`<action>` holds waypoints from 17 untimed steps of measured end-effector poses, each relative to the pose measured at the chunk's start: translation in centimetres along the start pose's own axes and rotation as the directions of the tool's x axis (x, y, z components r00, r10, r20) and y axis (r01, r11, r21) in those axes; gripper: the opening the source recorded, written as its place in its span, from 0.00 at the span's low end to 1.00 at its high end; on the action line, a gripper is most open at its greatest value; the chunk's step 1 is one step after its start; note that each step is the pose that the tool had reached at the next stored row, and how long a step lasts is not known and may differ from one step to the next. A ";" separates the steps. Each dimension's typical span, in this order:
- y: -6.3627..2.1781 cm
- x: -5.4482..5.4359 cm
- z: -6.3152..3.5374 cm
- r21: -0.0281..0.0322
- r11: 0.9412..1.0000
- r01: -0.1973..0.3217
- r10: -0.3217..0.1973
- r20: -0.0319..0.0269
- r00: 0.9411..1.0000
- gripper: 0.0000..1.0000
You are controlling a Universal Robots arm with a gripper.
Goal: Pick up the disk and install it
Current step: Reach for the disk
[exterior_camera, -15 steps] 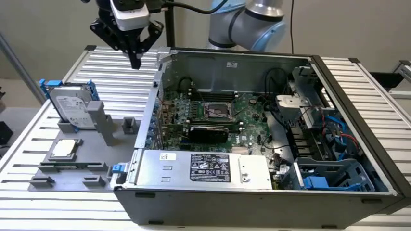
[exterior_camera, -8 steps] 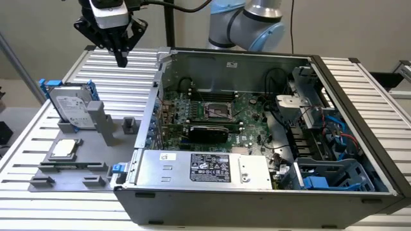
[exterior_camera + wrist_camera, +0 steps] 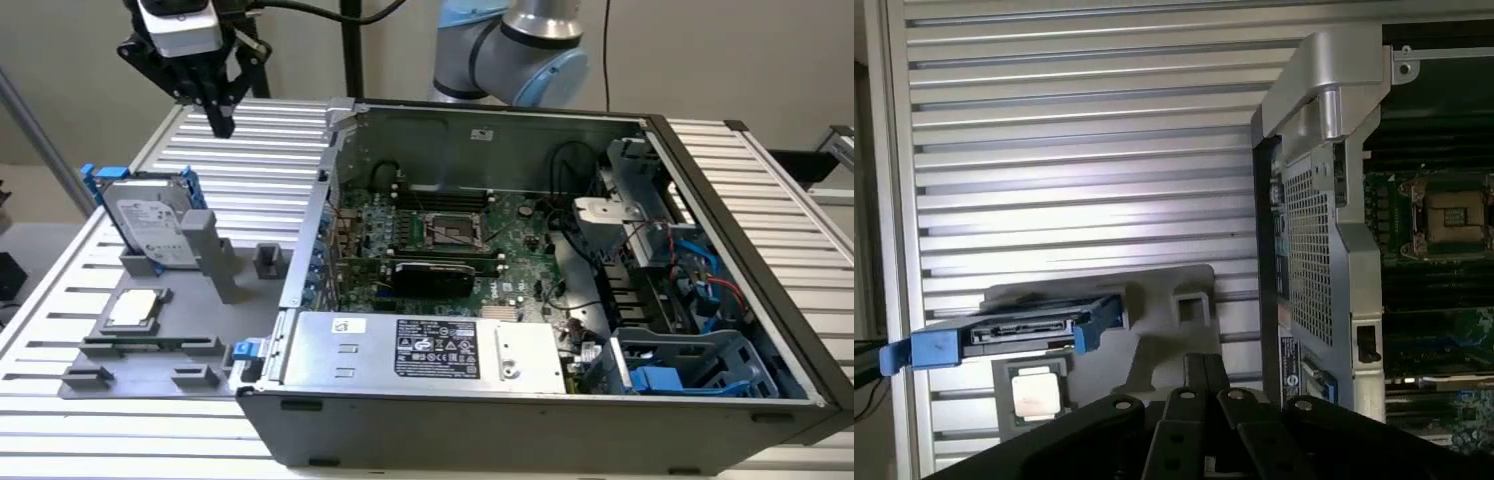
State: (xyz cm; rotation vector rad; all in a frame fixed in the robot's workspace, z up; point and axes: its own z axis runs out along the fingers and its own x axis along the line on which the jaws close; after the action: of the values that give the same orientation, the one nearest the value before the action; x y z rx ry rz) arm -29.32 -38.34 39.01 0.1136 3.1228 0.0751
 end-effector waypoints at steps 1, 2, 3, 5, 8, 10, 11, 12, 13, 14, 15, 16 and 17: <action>0.00 0.4 0.02 0.000 1.000 0.000 0.000 0.000 1.000 0.00; -0.02 0.8 0.05 0.000 1.000 0.001 -0.001 0.000 1.000 0.00; -0.03 1.2 0.07 0.000 1.000 0.001 -0.001 -0.001 1.000 0.00; -0.05 1.9 0.12 0.000 1.000 0.002 -0.002 -0.002 1.000 0.00; -0.11 3.0 0.20 0.000 1.000 0.003 -0.003 -0.003 1.000 0.00; -0.16 3.7 0.28 0.000 1.000 0.004 -0.004 -0.004 1.000 0.00; -0.18 4.0 0.32 0.000 1.000 0.004 -0.004 -0.004 1.000 0.00; -0.20 4.4 0.36 0.000 1.000 0.005 -0.005 -0.005 1.000 0.00; -0.23 4.7 0.40 0.000 1.000 0.006 -0.006 -0.005 1.000 0.00; -0.25 5.1 0.45 0.000 1.000 0.006 -0.006 -0.006 1.000 0.00; -0.28 5.4 0.49 0.000 1.000 0.007 -0.007 -0.006 1.000 0.00; -0.30 5.8 0.53 0.000 1.000 0.007 -0.007 -0.007 1.000 0.00; -0.33 6.1 0.58 0.000 1.000 0.008 -0.008 -0.007 1.000 0.00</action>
State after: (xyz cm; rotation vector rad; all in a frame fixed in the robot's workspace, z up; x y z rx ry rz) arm -35.46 -38.20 38.33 0.1008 3.1302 0.0750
